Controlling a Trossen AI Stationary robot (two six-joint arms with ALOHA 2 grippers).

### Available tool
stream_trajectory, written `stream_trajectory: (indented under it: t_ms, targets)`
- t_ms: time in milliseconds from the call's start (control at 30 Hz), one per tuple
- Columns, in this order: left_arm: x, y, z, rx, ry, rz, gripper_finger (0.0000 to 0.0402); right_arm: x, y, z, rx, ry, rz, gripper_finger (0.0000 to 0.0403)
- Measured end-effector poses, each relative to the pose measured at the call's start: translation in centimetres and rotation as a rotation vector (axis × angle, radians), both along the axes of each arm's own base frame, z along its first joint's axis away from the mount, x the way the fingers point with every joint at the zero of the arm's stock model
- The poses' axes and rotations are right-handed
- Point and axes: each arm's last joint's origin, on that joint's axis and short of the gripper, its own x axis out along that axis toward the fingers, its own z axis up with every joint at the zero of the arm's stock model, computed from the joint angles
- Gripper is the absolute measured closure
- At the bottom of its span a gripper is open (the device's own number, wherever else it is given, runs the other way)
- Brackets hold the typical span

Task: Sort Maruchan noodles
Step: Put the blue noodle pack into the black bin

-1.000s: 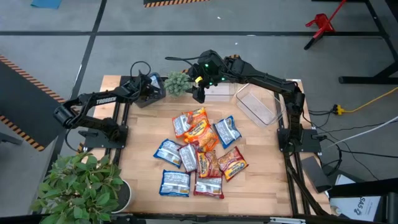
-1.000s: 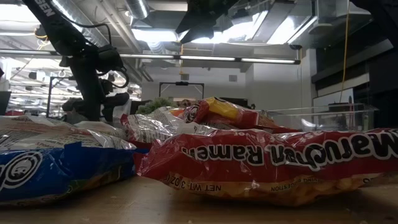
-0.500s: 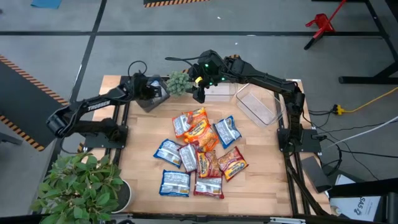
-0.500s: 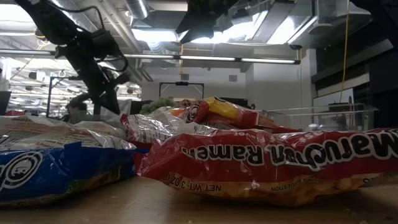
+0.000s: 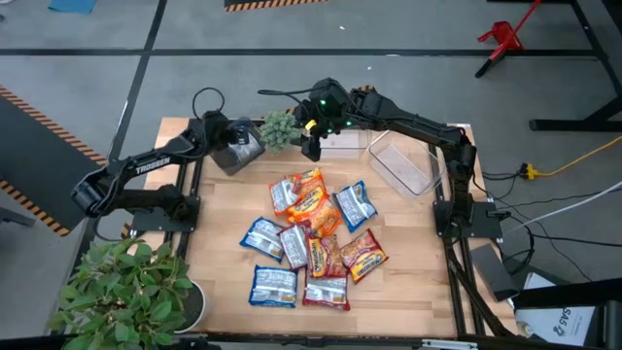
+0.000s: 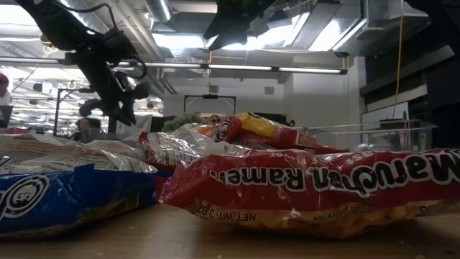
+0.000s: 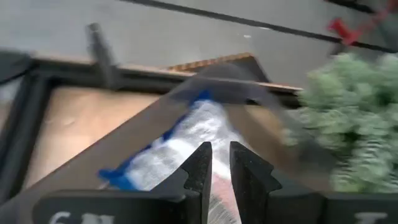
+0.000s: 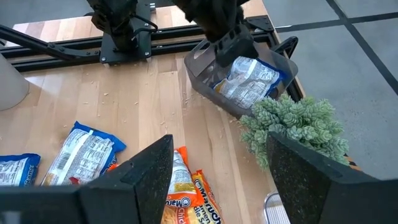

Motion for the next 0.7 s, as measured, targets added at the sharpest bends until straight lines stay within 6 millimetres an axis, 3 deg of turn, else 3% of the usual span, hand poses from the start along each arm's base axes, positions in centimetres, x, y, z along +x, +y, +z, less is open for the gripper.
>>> stream_trajectory:
  t_ms: [433,700]
  targets:
    - [1.0,1.1,-4.4,-0.211,0.105,-0.059,0.0363,0.0,0.0,0.0,-0.006,0.002,-0.007,0.0162]
    - [1.1,1.3,-4.5,-0.213,0.066,-0.018,0.0355,0.0,0.0,0.0,-0.004,0.002,-0.005,0.0162]
